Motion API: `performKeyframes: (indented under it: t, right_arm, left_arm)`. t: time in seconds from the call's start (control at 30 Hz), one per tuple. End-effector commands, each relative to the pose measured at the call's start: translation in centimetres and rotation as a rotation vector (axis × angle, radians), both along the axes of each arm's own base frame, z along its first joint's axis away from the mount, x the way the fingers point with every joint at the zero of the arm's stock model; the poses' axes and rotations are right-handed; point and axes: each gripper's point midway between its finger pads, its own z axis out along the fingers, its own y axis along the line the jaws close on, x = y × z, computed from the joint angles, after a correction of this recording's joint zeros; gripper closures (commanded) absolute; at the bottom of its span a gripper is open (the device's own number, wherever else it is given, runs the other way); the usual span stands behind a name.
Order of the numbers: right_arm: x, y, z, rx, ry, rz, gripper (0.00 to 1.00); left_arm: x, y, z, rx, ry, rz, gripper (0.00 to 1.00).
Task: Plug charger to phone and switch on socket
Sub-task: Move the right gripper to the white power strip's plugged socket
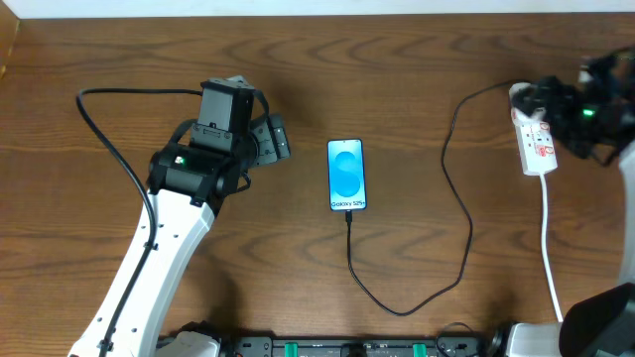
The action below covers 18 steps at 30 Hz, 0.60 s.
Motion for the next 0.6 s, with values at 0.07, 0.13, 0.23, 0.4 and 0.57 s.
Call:
performKeyframes:
  t: [0.07,0.13,0.23,0.4,0.57]
  right_arm:
    - [-0.5,-5.9,2.0,-0.073,-0.082,-0.062,0.01]
    - [-0.2,-7.5,2.2,-0.081,-0.089,-0.093,0.01]
    - [0.7,-9.6,2.3,-0.083,-0.083,-0.121,0.01]
    - [3.0,-11.2,1.1,-0.074,-0.022,-0.066,0.01]
    - [4.6,-12.5,-2.0,-0.057,0.075,-0.008,0.01]
  left_arm:
    - [0.1,0.3,0.3,0.016,-0.012,0.004,0.12]
    - [0.1,0.3,0.3,0.016,-0.012,0.004,0.12]
    - [0.1,0.3,0.3,0.016,-0.012,0.004,0.12]
    - [0.1,0.3,0.3,0.016,-0.012,0.004,0.12]
    - [0.1,0.3,0.3,0.016,-0.012,0.004,0.12]
